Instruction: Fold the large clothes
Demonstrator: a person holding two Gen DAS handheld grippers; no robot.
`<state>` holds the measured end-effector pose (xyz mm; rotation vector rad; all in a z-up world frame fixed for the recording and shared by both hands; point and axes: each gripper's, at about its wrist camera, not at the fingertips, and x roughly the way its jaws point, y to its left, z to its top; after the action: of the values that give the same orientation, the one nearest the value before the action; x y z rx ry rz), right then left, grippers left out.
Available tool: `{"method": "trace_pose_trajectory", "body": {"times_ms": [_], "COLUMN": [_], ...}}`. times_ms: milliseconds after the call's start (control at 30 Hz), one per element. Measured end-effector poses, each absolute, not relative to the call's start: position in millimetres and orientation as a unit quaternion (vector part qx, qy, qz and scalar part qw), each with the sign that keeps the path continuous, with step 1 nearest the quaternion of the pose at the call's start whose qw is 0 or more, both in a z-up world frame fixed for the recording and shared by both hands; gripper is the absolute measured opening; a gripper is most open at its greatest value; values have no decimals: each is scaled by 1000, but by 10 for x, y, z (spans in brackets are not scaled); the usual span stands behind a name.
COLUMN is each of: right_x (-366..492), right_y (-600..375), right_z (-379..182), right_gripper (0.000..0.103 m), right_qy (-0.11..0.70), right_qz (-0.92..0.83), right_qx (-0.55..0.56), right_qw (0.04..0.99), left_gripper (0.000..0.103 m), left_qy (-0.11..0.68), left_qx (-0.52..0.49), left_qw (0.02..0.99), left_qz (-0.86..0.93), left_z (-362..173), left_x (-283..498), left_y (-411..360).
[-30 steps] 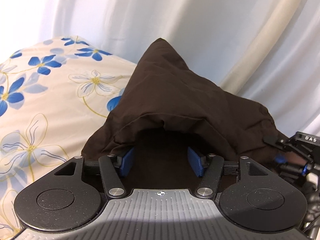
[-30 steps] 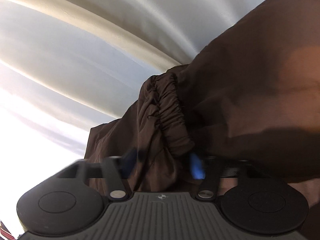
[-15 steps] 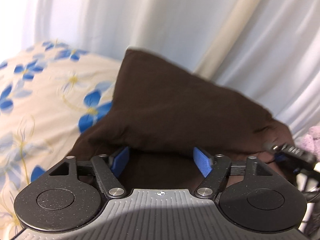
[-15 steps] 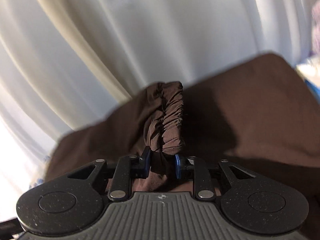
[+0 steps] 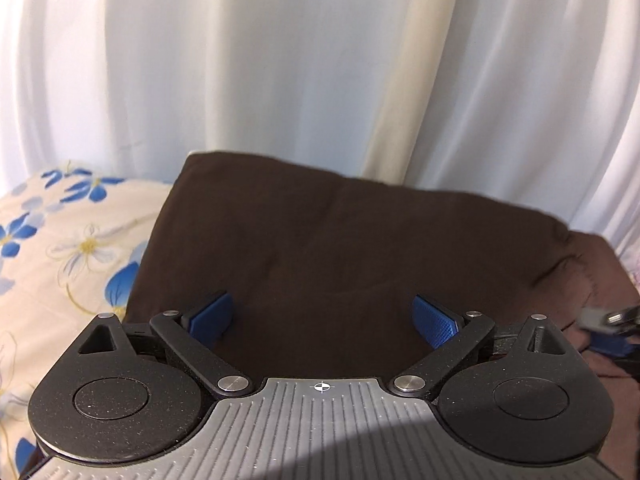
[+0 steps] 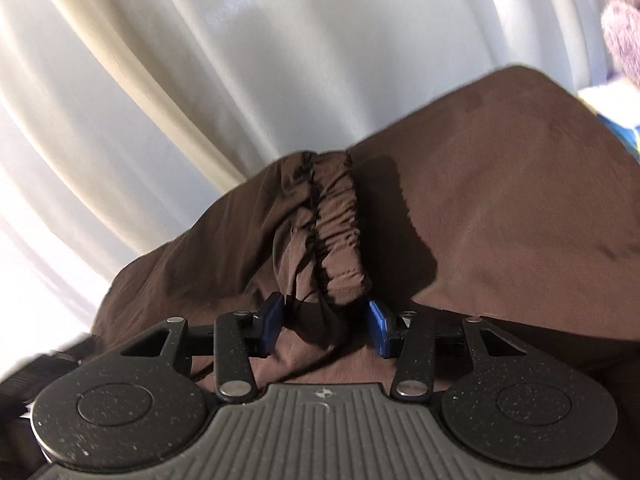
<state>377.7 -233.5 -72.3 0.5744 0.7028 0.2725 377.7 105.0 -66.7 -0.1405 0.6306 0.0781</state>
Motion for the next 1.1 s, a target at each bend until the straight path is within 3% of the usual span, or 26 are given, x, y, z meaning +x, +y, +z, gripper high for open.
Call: {"method": "trace_pose_trajectory", "body": {"times_ms": [167, 433, 500, 533, 567, 667, 800, 933, 1000, 1100], "right_x": [3501, 3655, 3724, 3748, 3778, 3727, 3517, 3545, 3563, 3453], "right_y": [-2634, -2622, -2572, -2545, -2517, -2456, -2444, -2455, -2526, -2648], "right_z": [-752, -910, -906, -899, -886, -774, -635, -864, -902, -838], "right_gripper": [56, 54, 46, 27, 20, 10, 9, 8, 11, 22], "right_qy": [353, 373, 376, 378, 381, 371, 355, 385, 389, 390], "right_qz": [148, 144, 145, 143, 142, 138, 129, 104, 111, 113], "right_qx": [394, 460, 460, 456, 449, 429, 411, 410, 433, 450], "right_qw": [836, 793, 791, 793, 796, 812, 830, 820, 805, 795], "left_gripper": [99, 100, 100, 100, 100, 100, 100, 100, 100, 100], "left_qy": [310, 319, 321, 323, 324, 324, 328, 336, 336, 336], "left_qx": [-67, -58, -53, -52, -52, -65, -75, -59, -55, -60], "left_qw": [948, 945, 945, 944, 944, 943, 941, 940, 940, 940], "left_qz": [36, 37, 36, 35, 34, 28, 23, 24, 24, 22], "left_z": [-771, -751, -753, -752, -742, -710, -729, -762, -755, -754], "left_x": [3739, 3724, 3723, 3725, 3718, 3684, 3687, 3704, 3686, 3677], "left_y": [1081, 1016, 1007, 1004, 1004, 1048, 1093, 1049, 1046, 1059]}}
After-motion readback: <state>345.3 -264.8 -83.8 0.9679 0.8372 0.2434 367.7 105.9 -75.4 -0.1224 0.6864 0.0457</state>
